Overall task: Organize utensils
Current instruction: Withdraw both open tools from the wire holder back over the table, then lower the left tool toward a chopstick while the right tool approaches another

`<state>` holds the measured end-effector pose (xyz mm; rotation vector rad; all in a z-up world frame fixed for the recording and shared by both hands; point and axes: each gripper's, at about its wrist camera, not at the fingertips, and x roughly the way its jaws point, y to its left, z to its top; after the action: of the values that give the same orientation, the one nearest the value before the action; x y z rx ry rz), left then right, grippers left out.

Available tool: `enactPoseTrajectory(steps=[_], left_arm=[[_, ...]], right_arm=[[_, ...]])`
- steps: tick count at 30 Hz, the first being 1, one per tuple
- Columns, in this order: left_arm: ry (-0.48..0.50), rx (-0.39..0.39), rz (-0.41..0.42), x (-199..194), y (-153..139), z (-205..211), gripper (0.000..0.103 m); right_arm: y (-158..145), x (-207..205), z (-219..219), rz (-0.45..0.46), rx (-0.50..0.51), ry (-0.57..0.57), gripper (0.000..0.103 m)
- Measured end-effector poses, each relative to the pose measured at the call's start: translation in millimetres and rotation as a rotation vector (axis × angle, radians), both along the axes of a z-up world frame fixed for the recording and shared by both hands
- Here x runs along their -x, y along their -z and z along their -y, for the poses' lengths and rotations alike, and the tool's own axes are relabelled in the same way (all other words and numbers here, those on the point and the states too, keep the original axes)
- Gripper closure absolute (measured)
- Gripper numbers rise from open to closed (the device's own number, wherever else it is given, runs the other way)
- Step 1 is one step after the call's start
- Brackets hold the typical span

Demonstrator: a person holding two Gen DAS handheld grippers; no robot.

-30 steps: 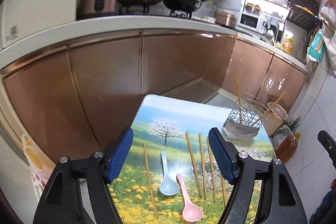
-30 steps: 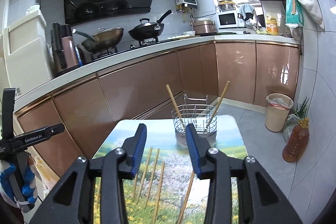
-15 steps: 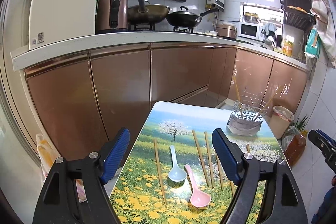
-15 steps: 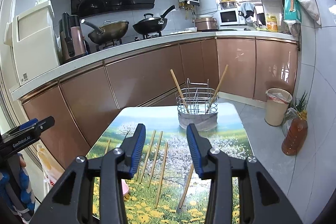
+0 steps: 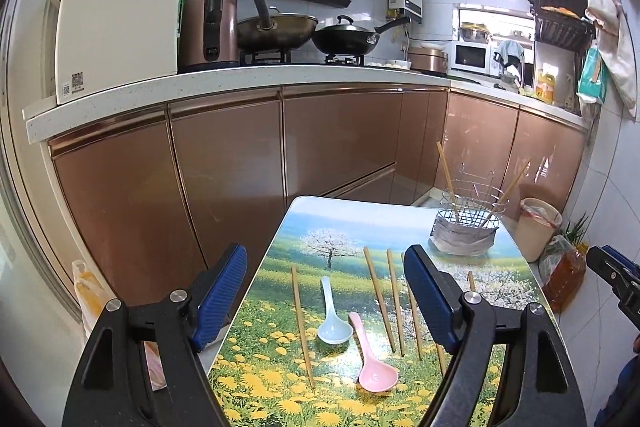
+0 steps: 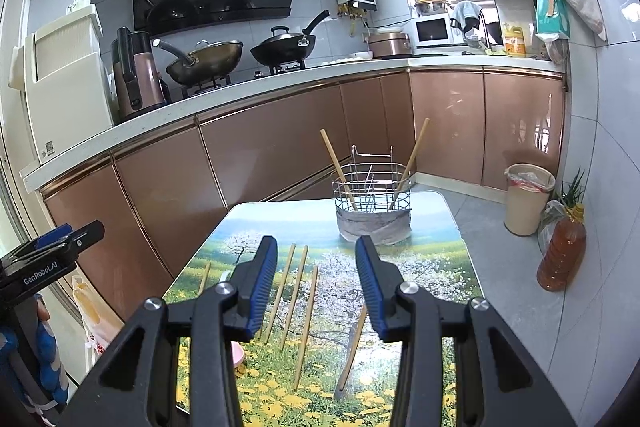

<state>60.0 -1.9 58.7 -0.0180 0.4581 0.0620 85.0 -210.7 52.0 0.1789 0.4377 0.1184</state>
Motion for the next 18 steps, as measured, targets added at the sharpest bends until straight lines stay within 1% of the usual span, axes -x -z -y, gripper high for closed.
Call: enactPoseTrajectory(steps=[18], left_arm=[[0.01, -0.015, -0.024, -2, 7, 12, 0.023]], right_arm=[[3, -2, 2, -0.002, -0.014, 0.001, 0.064]])
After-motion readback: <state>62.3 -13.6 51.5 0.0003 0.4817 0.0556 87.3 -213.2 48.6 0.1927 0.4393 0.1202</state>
